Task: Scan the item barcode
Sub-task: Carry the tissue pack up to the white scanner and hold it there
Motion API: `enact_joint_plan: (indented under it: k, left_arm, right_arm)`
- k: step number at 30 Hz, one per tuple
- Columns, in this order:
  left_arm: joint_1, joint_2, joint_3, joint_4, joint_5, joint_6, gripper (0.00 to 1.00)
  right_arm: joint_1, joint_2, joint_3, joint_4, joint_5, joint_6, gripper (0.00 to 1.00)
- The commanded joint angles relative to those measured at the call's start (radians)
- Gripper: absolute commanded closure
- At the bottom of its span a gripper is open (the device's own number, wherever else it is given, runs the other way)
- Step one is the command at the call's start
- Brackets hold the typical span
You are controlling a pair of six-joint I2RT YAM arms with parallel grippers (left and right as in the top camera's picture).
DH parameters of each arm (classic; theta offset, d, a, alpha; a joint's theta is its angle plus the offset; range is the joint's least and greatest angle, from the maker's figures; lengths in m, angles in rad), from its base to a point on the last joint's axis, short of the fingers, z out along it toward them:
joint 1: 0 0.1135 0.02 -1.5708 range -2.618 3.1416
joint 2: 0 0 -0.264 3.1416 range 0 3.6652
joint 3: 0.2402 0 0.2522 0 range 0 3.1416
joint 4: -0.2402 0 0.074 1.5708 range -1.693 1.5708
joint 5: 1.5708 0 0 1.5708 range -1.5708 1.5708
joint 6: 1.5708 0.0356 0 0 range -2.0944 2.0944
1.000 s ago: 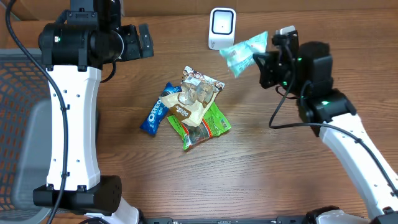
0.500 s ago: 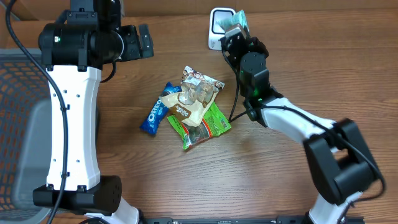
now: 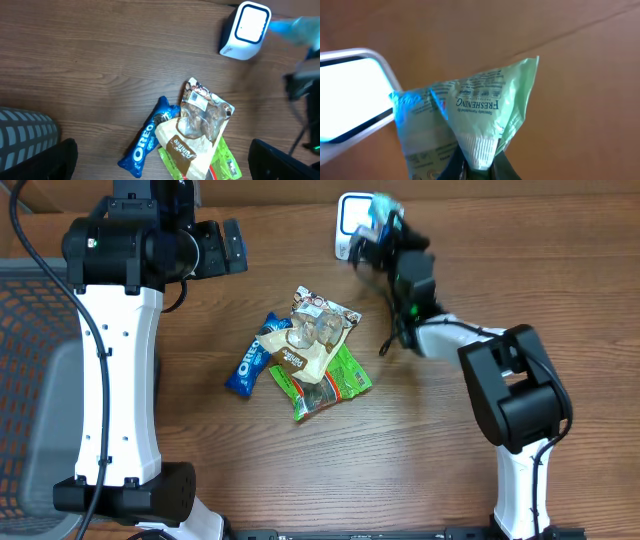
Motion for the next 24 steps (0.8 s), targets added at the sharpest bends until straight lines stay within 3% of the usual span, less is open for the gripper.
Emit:
enact_joint_plan:
  k: [1, 6, 12, 24]
  left_arm:
    - [-0.006, 0.002, -0.003, 0.003, 0.01, -0.021, 0.0]
    - [-0.006, 0.002, -0.003, 0.003, 0.01, -0.021, 0.0]
    - [-0.006, 0.002, -0.003, 0.003, 0.01, -0.021, 0.0]
    - [-0.006, 0.002, -0.003, 0.003, 0.011, -0.021, 0.0]
  right_arm:
    - [0.0, -0.014, 0.148, -0.109, -0.082, 0.021, 0.96]
    - [-0.003, 0.037, 0.249, -0.143, -0.137, -0.007, 0.96]
    - [-0.003, 0.121, 0.266, -0.176, -0.134, -0.233, 0.96]
    - [-0.003, 0.147, 0.266, -0.149, -0.123, -0.233, 0.96]
